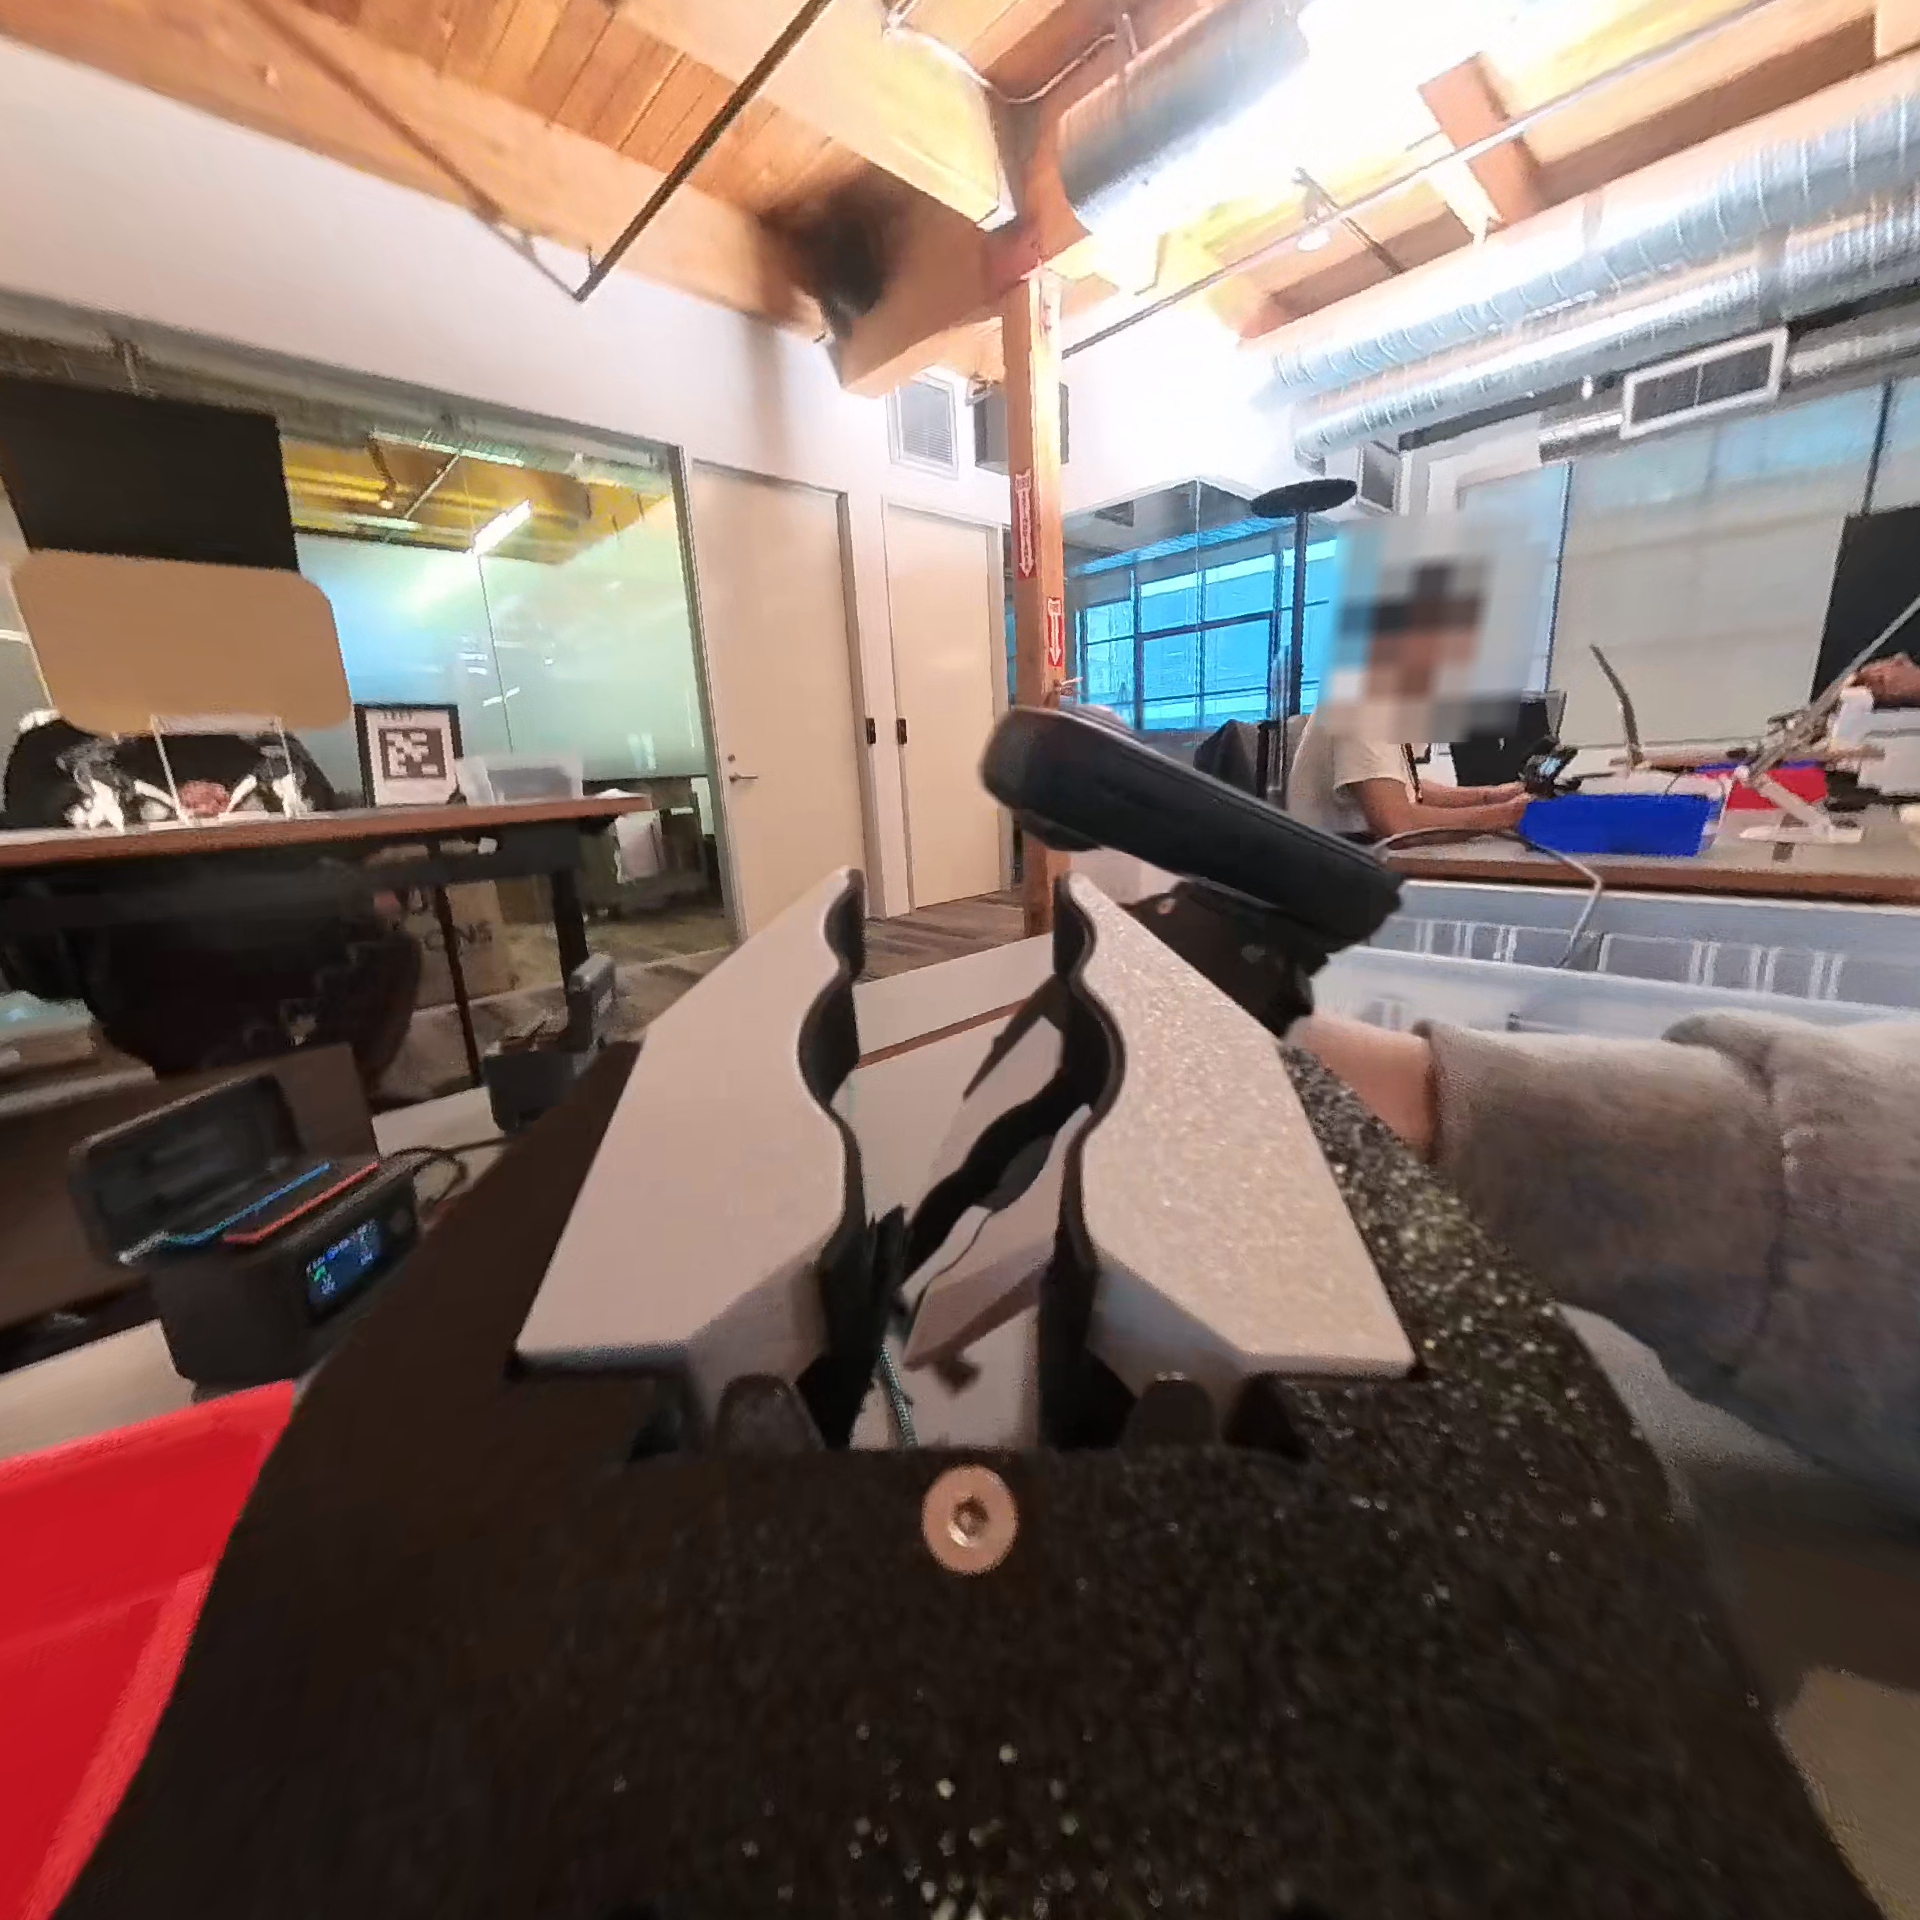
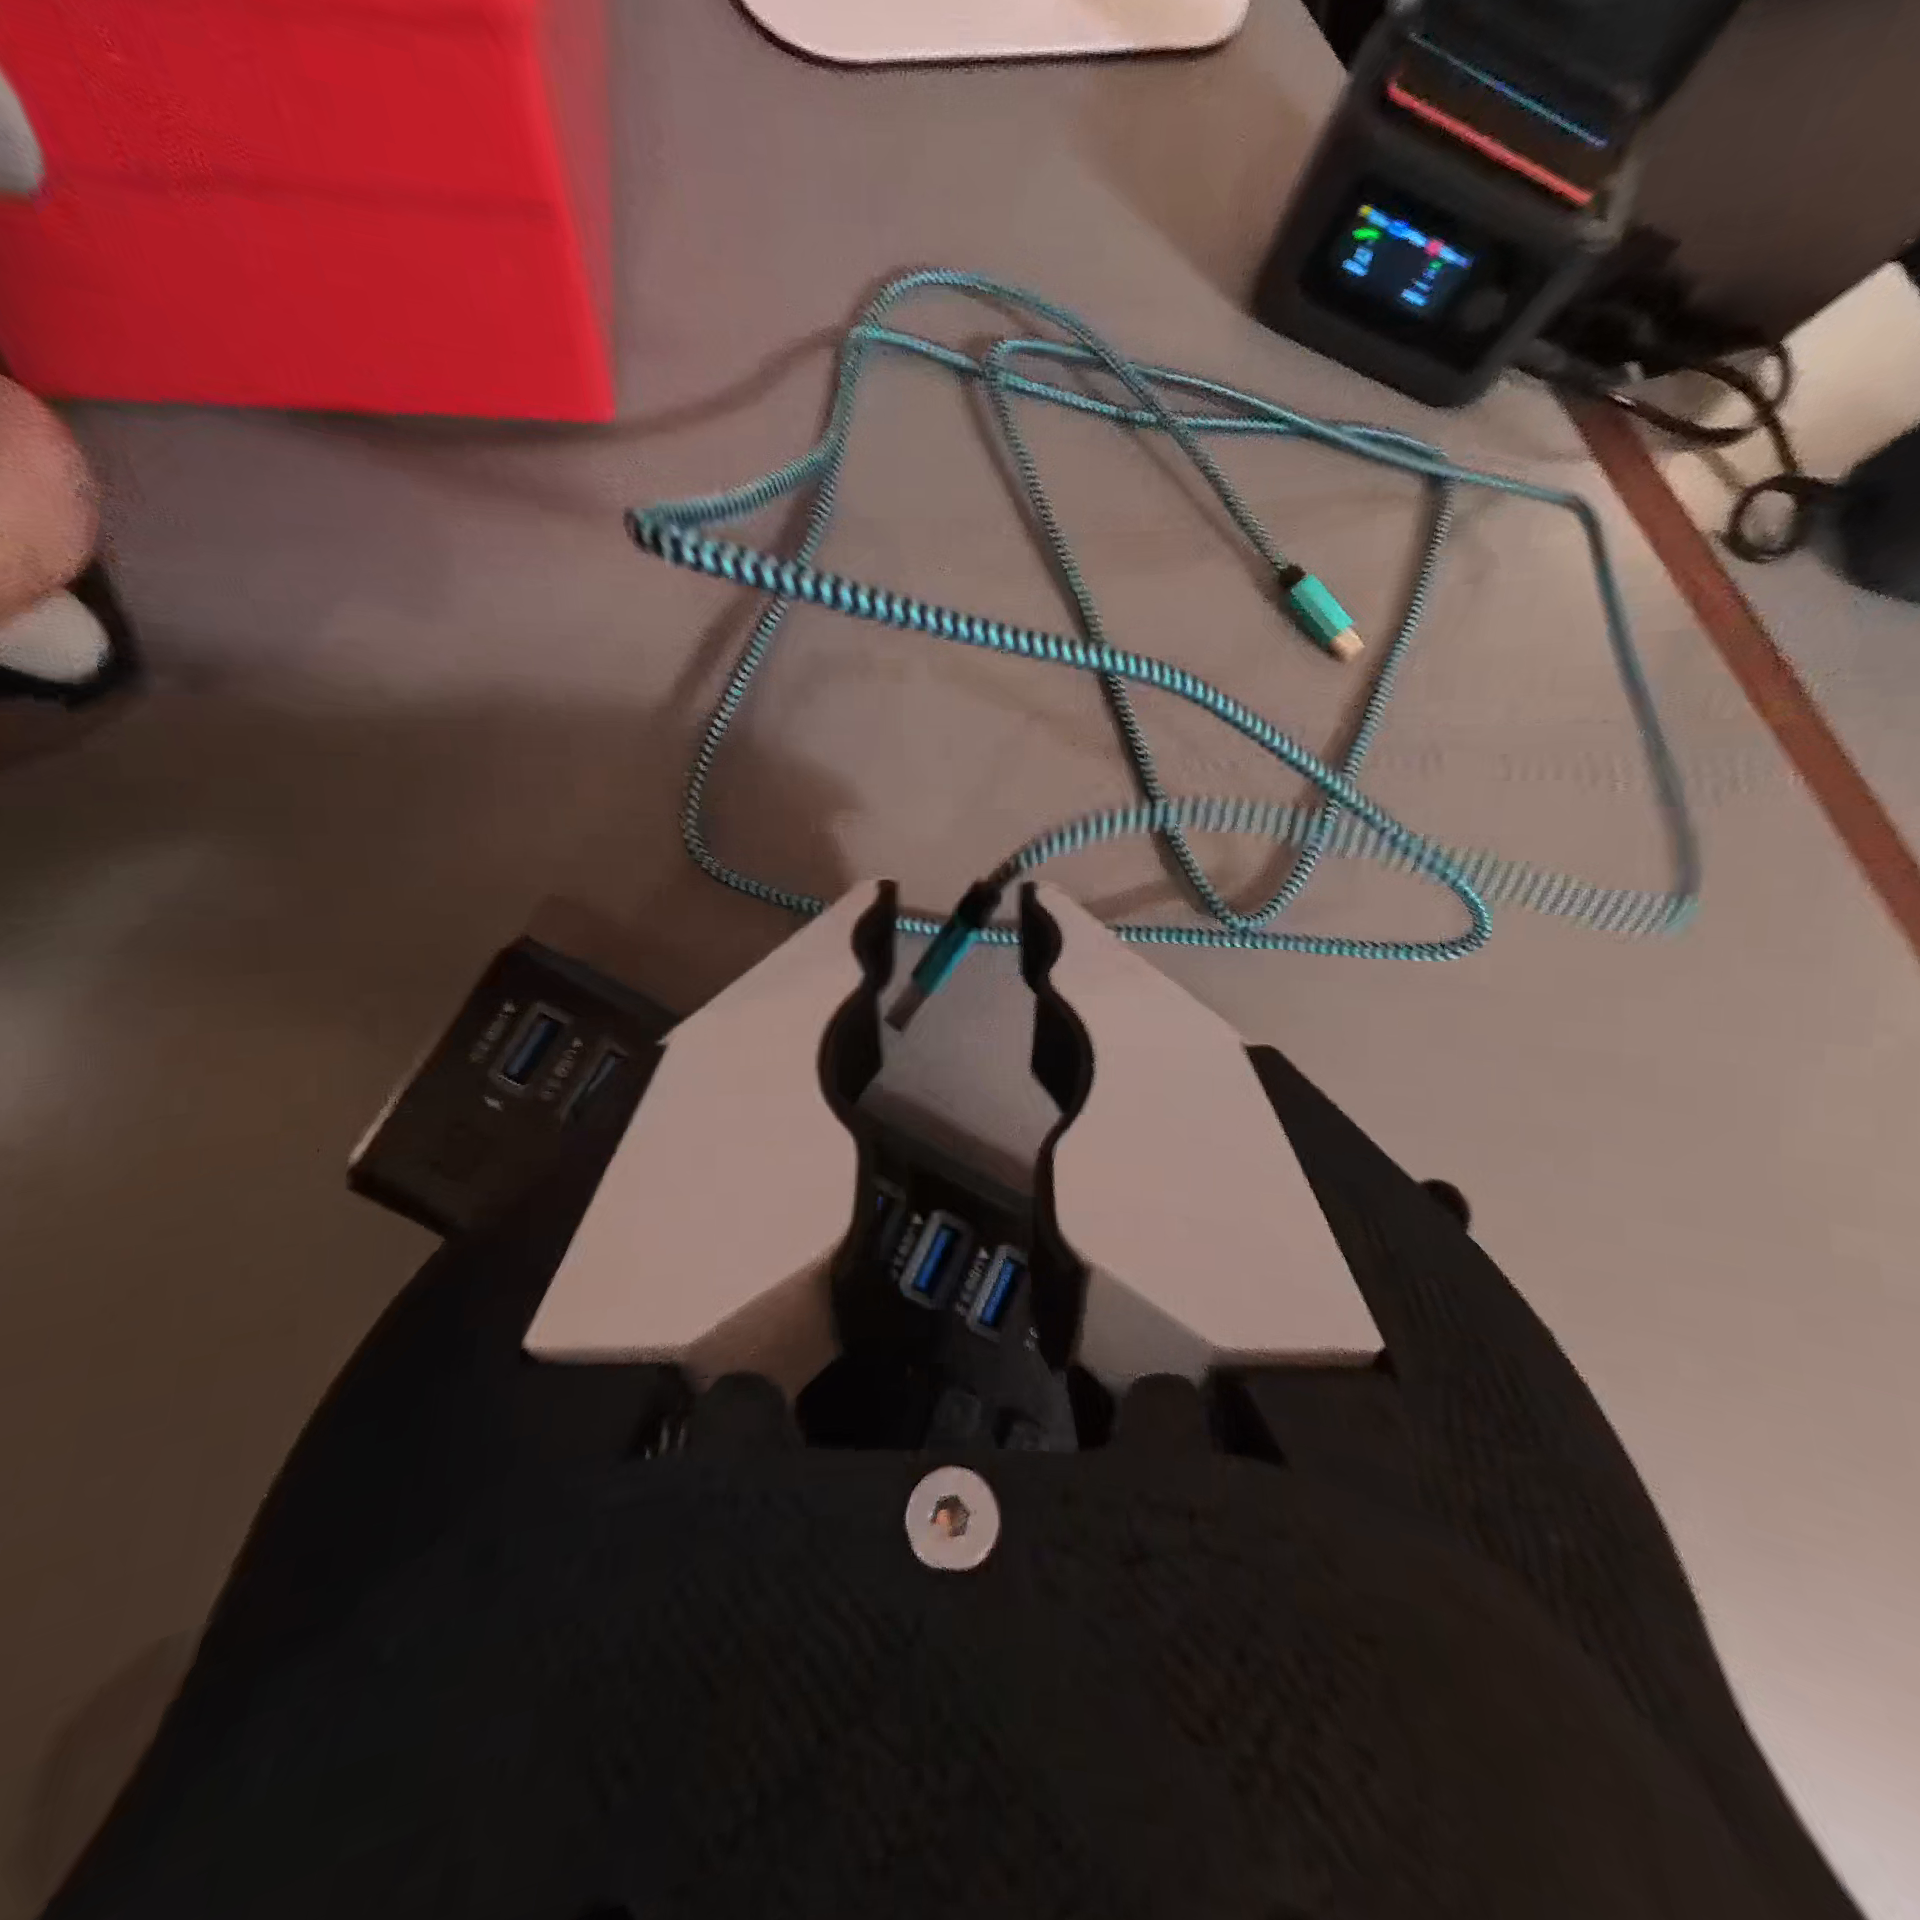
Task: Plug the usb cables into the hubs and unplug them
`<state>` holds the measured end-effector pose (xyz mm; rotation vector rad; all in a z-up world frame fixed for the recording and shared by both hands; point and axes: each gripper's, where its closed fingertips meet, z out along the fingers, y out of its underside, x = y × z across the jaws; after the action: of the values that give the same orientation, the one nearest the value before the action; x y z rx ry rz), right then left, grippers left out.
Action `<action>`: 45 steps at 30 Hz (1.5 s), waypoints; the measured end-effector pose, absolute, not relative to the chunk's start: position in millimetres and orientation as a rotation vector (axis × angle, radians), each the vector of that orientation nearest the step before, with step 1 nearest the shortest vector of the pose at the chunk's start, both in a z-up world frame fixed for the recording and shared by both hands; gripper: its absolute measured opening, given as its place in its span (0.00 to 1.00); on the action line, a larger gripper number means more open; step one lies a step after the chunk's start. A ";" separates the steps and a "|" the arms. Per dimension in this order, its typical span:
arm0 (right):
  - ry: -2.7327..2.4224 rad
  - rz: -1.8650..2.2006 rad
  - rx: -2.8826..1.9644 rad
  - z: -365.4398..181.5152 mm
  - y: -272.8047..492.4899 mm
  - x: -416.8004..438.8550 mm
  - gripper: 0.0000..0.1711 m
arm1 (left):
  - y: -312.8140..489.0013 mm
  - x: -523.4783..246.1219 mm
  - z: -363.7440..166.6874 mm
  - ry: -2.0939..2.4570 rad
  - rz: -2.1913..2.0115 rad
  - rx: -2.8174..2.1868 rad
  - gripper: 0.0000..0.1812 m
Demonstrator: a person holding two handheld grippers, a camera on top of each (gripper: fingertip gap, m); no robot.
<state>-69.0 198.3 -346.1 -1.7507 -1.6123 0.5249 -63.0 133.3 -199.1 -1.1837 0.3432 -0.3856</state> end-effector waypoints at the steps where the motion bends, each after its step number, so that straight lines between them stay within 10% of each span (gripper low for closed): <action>1: -1.615 0.552 -1.760 -344.7 196.6 -71.0 0.19 | 131.4 -58.8 -199.0 0.368 -0.369 -1.175 0.19; 13: -1.758 0.312 -1.714 -323.3 221.6 -44.3 0.62 | 135.8 -103.1 -186.6 0.236 -0.238 -1.143 0.16; 18: -2.113 0.017 -1.495 -339.4 243.2 -41.3 0.63 | 136.2 -109.0 -185.9 0.206 -0.263 -1.140 0.16; 38: -2.688 0.016 -1.614 -380.9 251.9 -68.5 0.02 | 139.1 -108.5 -189.1 0.193 -0.320 -1.158 0.15; 45: -2.466 -0.184 -1.359 -343.5 253.4 -58.2 0.00 | 138.5 -108.5 -188.7 0.196 -0.314 -1.154 0.14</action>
<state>-58.2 253.4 -343.5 -1.3589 -2.4660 -0.1836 -108.5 138.5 -188.7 -1.1539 0.1962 -0.3137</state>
